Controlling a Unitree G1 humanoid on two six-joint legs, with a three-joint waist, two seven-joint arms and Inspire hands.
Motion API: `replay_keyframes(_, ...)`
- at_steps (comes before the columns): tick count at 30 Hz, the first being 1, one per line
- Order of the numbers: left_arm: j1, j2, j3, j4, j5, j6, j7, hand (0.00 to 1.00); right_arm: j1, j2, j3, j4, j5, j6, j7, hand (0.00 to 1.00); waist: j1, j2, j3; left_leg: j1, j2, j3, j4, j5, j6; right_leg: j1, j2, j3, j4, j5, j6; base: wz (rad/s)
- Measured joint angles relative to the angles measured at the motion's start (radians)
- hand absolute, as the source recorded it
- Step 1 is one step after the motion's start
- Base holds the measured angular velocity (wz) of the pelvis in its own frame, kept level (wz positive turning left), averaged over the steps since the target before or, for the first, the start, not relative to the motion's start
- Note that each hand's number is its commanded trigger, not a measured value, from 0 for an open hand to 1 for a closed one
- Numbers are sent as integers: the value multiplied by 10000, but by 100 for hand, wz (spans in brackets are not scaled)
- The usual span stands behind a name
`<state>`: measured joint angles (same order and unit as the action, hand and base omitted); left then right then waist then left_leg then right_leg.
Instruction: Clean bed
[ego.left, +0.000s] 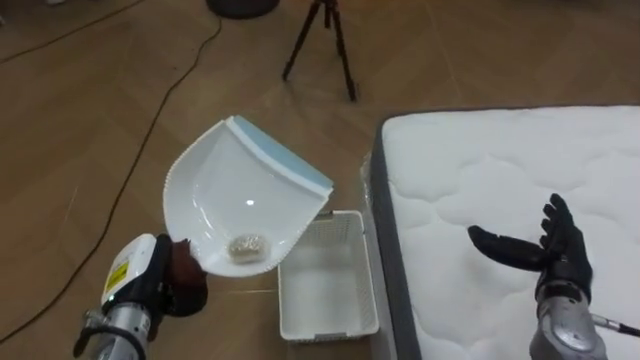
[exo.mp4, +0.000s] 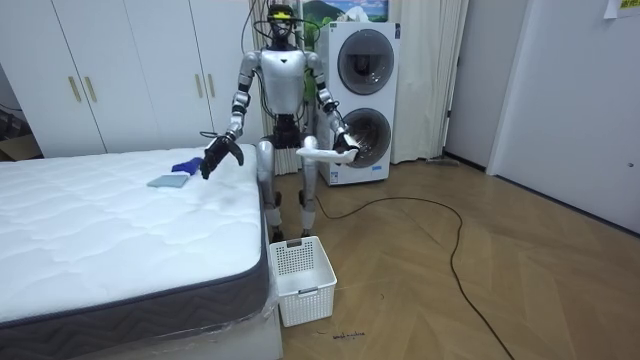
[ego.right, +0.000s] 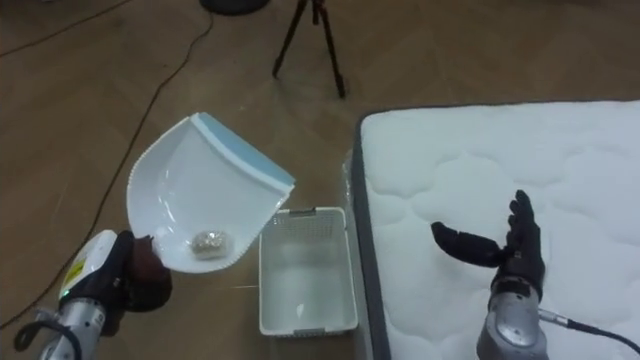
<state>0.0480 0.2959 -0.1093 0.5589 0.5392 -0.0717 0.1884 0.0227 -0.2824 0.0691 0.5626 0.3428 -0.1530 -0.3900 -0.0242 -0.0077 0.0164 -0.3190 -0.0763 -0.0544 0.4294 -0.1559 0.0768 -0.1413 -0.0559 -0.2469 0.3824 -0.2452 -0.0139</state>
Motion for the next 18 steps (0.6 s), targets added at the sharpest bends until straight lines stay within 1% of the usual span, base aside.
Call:
replay_keyframes(3,-515,8,-399,831,6,14,1,100,-272,2,255,745,1,18,57,0,23,52,41,-417,-20,-47,264,-60,38,-384,-28,5,257,-80,5,9)
replay_keyframes(4,-715,7,-541,1155,6,16,-10,100,-271,9,293,881,-3,17,184,0,-4,94,68,-533,-26,-44,362,-79,65,-492,-51,4,358,-96,22,0)
replay_keyframes(6,-959,24,-561,1380,-9,11,-11,100,-262,12,292,928,-24,18,262,0,-53,147,108,-772,-43,-8,461,-81,74,-774,-114,14,549,-129,23,-5)
replay_keyframes(8,-1321,104,-560,1660,-70,2,-9,100,-255,15,302,962,-124,19,273,0,-68,153,119,-987,-51,52,503,-74,88,-1065,-140,93,712,-144,31,-10)
replay_keyframes(10,-1758,187,-561,2080,-186,-6,-2,100,-259,13,336,1019,-285,15,326,0,-57,143,125,-1113,-47,215,541,-69,99,-1327,-172,295,937,-184,71,-17)
replay_keyframes(11,-1827,213,-561,2124,-186,-5,-2,100,-261,13,371,1034,-293,15,337,0,-57,132,131,-1122,-58,257,544,-71,104,-1389,-198,338,1010,-208,82,-17)
replay_keyframes(14,-2176,391,-579,2197,-161,-18,-1,100,-252,24,604,1188,-568,15,407,0,-189,165,157,-1443,-61,365,967,-203,239,-1741,-283,361,1514,-391,93,-5)
replay_keyframes(15,-2332,509,-588,2208,-160,-25,-2,100,-258,34,667,1218,-900,25,444,0,-278,223,194,-1662,-84,349,1253,-303,256,-1971,-311,401,1878,-501,142,3)
replay_keyframes(16,-2504,617,-599,2288,-168,-21,-3,100,-274,45,667,1237,-1153,34,444,0,-317,275,221,-1838,-94,354,1414,-344,274,-2242,-319,542,2173,-520,164,0)
replay_keyframes(17,-2573,690,-613,2306,-167,-19,-6,100,-294,47,668,1253,-1188,40,444,0,-350,302,242,-1903,-103,354,1460,-348,278,-2341,-336,569,2293,-523,169,0)
replay_keyframes(18,-2686,826,-651,2358,-166,-17,-9,100,-345,50,670,1316,-1190,102,444,0,-481,322,262,-1994,-138,348,1530,-350,283,-2488,-388,598,2475,-546,210,0)
